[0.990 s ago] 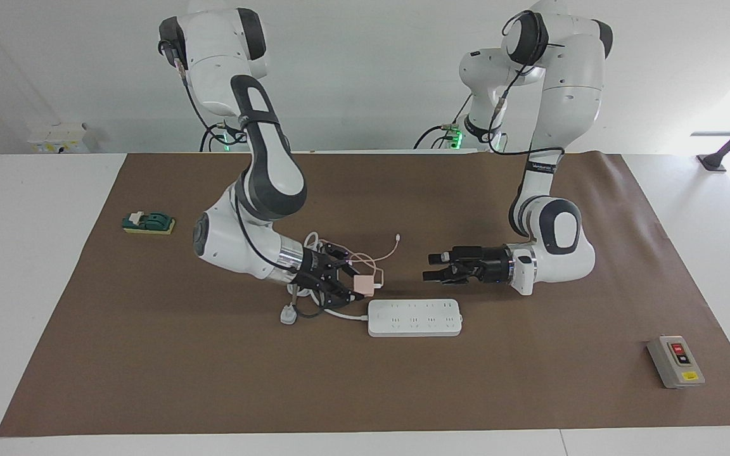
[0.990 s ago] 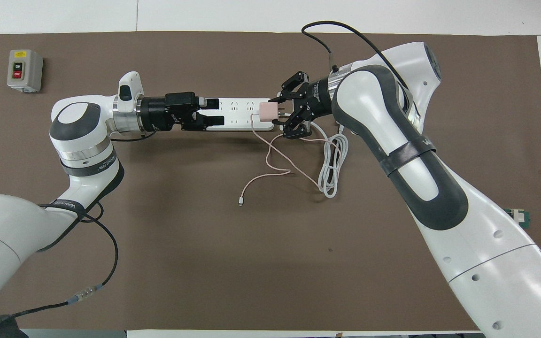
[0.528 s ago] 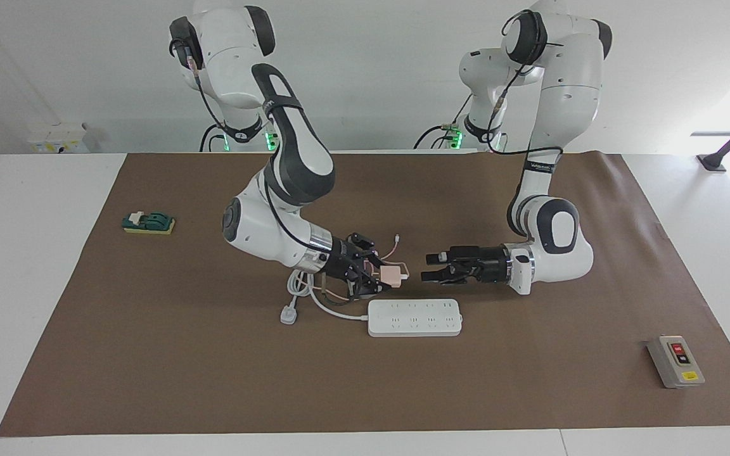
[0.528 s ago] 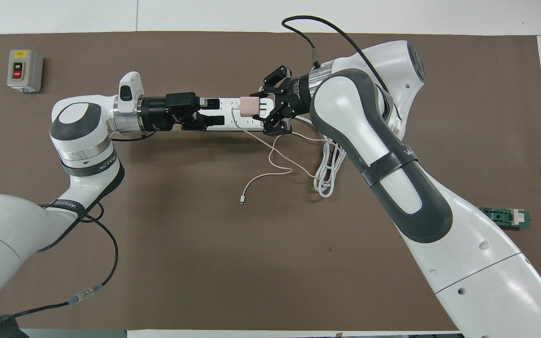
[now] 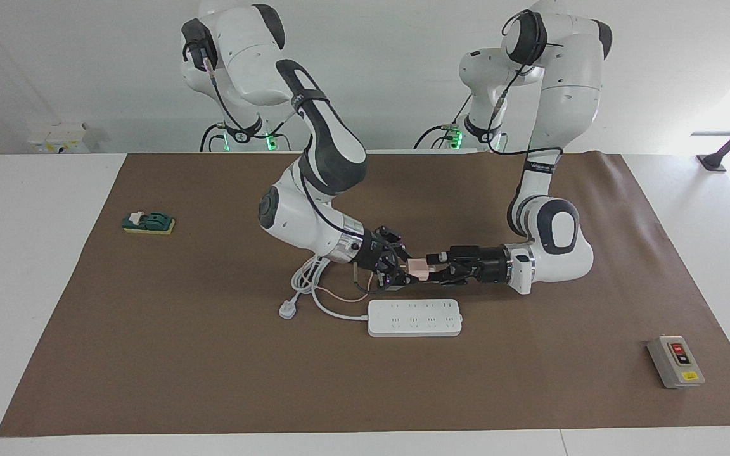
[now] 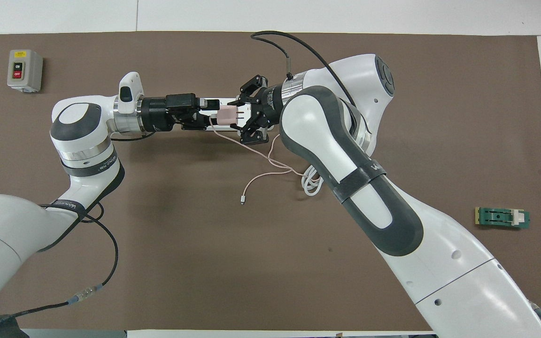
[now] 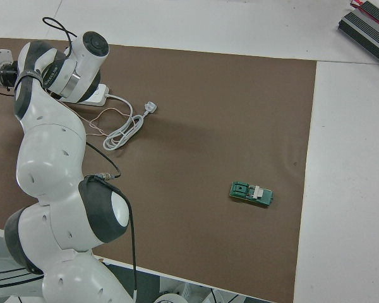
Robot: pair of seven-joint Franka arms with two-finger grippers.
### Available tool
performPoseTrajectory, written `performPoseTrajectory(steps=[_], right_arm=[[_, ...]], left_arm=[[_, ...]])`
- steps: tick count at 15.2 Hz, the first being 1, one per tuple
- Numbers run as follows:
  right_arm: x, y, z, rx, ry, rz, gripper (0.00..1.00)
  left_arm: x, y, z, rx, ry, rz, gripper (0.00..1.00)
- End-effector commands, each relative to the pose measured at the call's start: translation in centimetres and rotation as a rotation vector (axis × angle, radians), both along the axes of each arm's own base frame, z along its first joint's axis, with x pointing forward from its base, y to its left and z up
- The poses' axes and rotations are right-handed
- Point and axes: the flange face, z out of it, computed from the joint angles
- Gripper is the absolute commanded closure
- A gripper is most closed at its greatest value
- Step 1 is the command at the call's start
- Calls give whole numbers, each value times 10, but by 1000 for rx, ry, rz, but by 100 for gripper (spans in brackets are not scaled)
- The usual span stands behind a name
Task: Plug charger into power strip
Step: 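Pass the pink charger from the right gripper into the left gripper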
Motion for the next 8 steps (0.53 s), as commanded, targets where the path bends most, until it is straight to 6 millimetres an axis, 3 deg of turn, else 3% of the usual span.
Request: performPoseTrajectory(steps=[1, 3, 8], right_arm=[[4, 4, 3, 49, -19, 3, 100], [6, 1, 3, 50, -19, -3, 100], [8, -2, 3, 55, -17, -10, 100]], left_arm=[[-2, 0, -3, 4, -16, 9, 0], [-2, 0, -3, 6, -16, 9, 0], [-2, -1, -6, 5, -19, 8, 15]])
